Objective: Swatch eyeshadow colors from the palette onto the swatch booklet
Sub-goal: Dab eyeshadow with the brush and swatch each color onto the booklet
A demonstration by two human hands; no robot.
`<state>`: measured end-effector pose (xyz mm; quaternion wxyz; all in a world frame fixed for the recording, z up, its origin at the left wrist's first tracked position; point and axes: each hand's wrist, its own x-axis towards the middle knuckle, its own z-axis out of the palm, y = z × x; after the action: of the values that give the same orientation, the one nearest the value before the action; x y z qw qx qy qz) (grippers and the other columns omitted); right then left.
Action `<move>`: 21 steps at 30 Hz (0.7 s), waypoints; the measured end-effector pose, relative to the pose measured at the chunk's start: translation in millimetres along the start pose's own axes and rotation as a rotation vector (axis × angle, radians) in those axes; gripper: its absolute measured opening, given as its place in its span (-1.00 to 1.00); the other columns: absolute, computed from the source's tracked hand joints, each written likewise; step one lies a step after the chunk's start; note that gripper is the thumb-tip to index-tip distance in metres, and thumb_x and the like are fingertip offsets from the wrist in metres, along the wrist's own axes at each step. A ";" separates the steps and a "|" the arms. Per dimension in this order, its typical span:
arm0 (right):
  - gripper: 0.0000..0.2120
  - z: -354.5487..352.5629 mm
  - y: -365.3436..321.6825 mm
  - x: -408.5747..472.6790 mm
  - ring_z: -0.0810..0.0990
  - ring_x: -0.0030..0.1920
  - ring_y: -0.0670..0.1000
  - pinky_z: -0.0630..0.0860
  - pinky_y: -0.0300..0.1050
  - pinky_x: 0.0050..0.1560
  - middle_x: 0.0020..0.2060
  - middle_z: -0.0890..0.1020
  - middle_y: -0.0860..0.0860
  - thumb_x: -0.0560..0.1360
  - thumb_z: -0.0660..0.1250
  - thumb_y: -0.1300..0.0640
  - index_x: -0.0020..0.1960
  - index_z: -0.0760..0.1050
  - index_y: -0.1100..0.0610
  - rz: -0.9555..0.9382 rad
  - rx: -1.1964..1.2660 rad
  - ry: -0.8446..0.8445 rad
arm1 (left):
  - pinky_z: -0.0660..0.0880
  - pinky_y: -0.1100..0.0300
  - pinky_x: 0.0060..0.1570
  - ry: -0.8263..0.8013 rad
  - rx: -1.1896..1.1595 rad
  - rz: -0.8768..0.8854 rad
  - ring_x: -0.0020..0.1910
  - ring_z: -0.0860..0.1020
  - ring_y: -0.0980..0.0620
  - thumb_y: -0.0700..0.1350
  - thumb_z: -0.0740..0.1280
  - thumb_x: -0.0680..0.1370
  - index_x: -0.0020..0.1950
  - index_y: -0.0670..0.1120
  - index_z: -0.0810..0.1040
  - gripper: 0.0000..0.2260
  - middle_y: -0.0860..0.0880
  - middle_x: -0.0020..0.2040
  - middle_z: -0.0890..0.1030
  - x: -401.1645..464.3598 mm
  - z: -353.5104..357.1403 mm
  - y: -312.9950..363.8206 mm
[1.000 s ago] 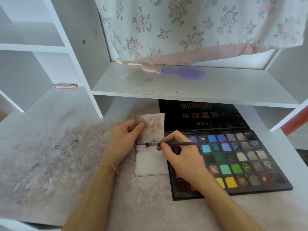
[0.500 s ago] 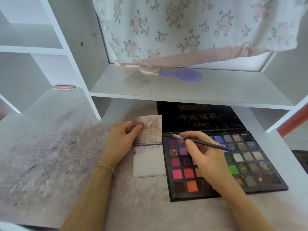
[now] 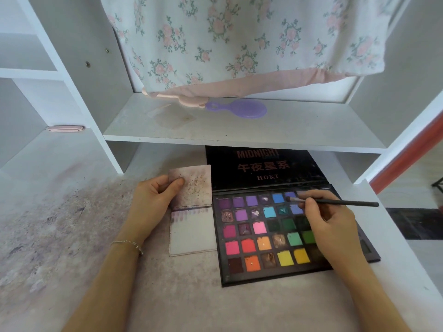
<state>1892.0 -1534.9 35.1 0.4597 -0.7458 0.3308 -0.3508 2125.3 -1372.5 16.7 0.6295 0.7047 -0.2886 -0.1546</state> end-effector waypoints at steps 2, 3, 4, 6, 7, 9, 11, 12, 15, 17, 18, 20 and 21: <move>-0.74 -1.2 3.1 -1.3 0.60 -0.15 -0.17 0.54 -0.38 -0.37 -0.21 0.59 -0.15 0.52 0.20 0.27 -0.16 0.43 -0.09 0.008 -0.018 0.025 | 0.55 0.36 -0.21 -0.004 -0.002 -0.002 -0.18 0.64 0.14 -0.11 0.33 0.49 -0.18 0.10 0.63 -0.87 0.15 -0.21 0.68 -0.1 -0.2 -0.6; -0.74 -1.0 4.5 -1.8 0.59 -0.16 -0.16 0.53 -0.41 -0.37 -0.22 0.58 -0.14 0.52 0.20 0.28 -0.17 0.42 -0.09 0.005 -0.037 0.032 | 0.56 0.33 -0.19 -0.003 -0.006 -0.005 -0.17 0.65 0.12 -0.11 0.33 0.49 -0.18 0.10 0.63 -0.87 0.14 -0.21 0.68 -0.1 -0.4 -1.1; -0.73 -0.2 5.7 -2.0 0.57 -0.16 -0.17 0.51 -0.43 -0.38 -0.24 0.57 -0.14 0.53 0.20 0.27 -0.18 0.40 -0.09 0.004 -0.056 0.035 | 0.57 0.30 -0.17 -0.001 -0.009 -0.008 -0.17 0.65 0.11 -0.11 0.33 0.49 -0.18 0.09 0.63 -0.87 0.12 -0.20 0.69 0.0 -0.5 -1.2; -0.73 1.3 7.0 -1.4 0.56 -0.18 -0.18 0.49 -0.43 -0.41 -0.26 0.57 -0.14 0.53 0.19 0.25 -0.20 0.38 -0.10 0.001 -0.098 0.021 | 0.57 0.30 -0.17 0.001 -0.014 -0.010 -0.17 0.65 0.10 -0.11 0.33 0.49 -0.20 0.09 0.64 -0.86 0.11 -0.21 0.69 -0.2 -0.8 -1.3; -0.73 1.9 7.3 -0.6 0.56 -0.19 -0.20 0.48 -0.42 -0.40 -0.27 0.58 -0.13 0.53 0.19 0.24 -0.21 0.38 -0.11 -0.007 -0.121 0.008 | 0.57 0.30 -0.17 0.000 -0.018 -0.012 -0.17 0.65 0.09 -0.11 0.34 0.48 -0.22 0.09 0.64 -0.85 0.10 -0.21 0.69 -0.1 -0.7 -1.4; -0.73 3.4 7.4 1.5 0.57 -0.22 -0.24 0.47 -0.45 -0.37 -0.29 0.58 -0.12 0.52 0.19 0.25 -0.22 0.39 -0.10 -0.033 -0.158 -0.016 | 0.58 0.28 -0.16 0.001 -0.018 -0.015 -0.18 0.65 0.08 -0.11 0.34 0.48 -0.24 0.10 0.65 -0.84 0.09 -0.22 0.69 0.5 -0.9 -2.0; -0.73 5.2 7.5 3.3 0.56 -0.24 -0.25 0.45 -0.48 -0.33 -0.30 0.57 -0.11 0.51 0.20 0.26 -0.22 0.39 -0.10 -0.052 -0.175 -0.031 | 0.59 0.20 -0.14 -0.002 -0.014 -0.017 -0.16 0.65 0.06 -0.09 0.34 0.47 -0.24 0.11 0.65 -0.85 0.08 -0.21 0.69 1.6 -1.2 -3.0; -0.72 6.0 7.8 3.9 0.56 -0.25 -0.24 0.45 -0.49 -0.32 -0.30 0.57 -0.11 0.51 0.20 0.27 -0.22 0.38 -0.10 -0.056 -0.181 -0.037 | 0.59 0.19 -0.14 -0.007 -0.016 -0.020 -0.15 0.65 0.06 -0.08 0.35 0.46 -0.23 0.12 0.66 -0.86 0.08 -0.19 0.69 1.9 -1.2 -3.2; -0.73 7.2 9.8 5.2 0.57 -0.27 -0.24 0.46 -0.48 -0.33 -0.31 0.57 -0.12 0.53 0.19 0.26 -0.22 0.37 -0.10 -0.062 -0.211 -0.071 | 0.57 0.27 -0.15 -0.020 -0.036 -0.017 -0.14 0.65 0.09 -0.06 0.34 0.45 -0.21 0.15 0.66 -0.86 0.10 -0.18 0.69 2.3 -1.2 -3.9; -0.74 7.6 10.6 5.5 0.55 -0.25 -0.30 0.44 -0.48 -0.35 -0.34 0.56 -0.10 0.53 0.18 0.25 -0.24 0.36 -0.07 -0.058 -0.239 -0.094 | 0.55 0.33 -0.18 -0.017 -0.045 -0.013 -0.14 0.65 0.10 -0.08 0.34 0.46 -0.21 0.15 0.66 -0.85 0.11 -0.18 0.69 2.1 -1.4 -4.2; -0.73 7.8 10.8 5.6 0.54 -0.27 -0.29 0.43 -0.48 -0.37 -0.35 0.55 -0.09 0.53 0.18 0.25 -0.25 0.35 -0.07 -0.059 -0.252 -0.094 | 0.55 0.34 -0.19 -0.016 -0.044 -0.012 -0.15 0.65 0.11 -0.08 0.34 0.46 -0.21 0.15 0.66 -0.85 0.11 -0.18 0.69 1.8 -1.6 -4.1; -0.72 8.0 10.9 5.7 0.54 -0.32 -0.23 0.43 -0.48 -0.38 -0.37 0.54 -0.08 0.53 0.18 0.25 -0.26 0.34 -0.07 -0.063 -0.265 -0.072 | 0.54 0.36 -0.20 -0.014 -0.040 -0.008 -0.15 0.65 0.12 -0.09 0.34 0.47 -0.21 0.14 0.66 -0.84 0.12 -0.18 0.69 1.5 -1.5 -4.2; -0.72 7.8 10.7 5.5 0.55 -0.33 -0.22 0.43 -0.47 -0.38 -0.37 0.54 -0.08 0.52 0.18 0.26 -0.26 0.34 -0.07 -0.067 -0.260 -0.059 | 0.54 0.36 -0.21 -0.013 -0.038 -0.008 -0.16 0.65 0.12 -0.10 0.34 0.47 -0.21 0.13 0.65 -0.85 0.12 -0.18 0.69 1.5 -1.4 -4.3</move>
<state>1899.6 -1539.7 23.9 0.3567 -0.8196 0.3349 -0.2981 2128.2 -1372.1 13.0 0.6403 0.6927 -0.2869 -0.1669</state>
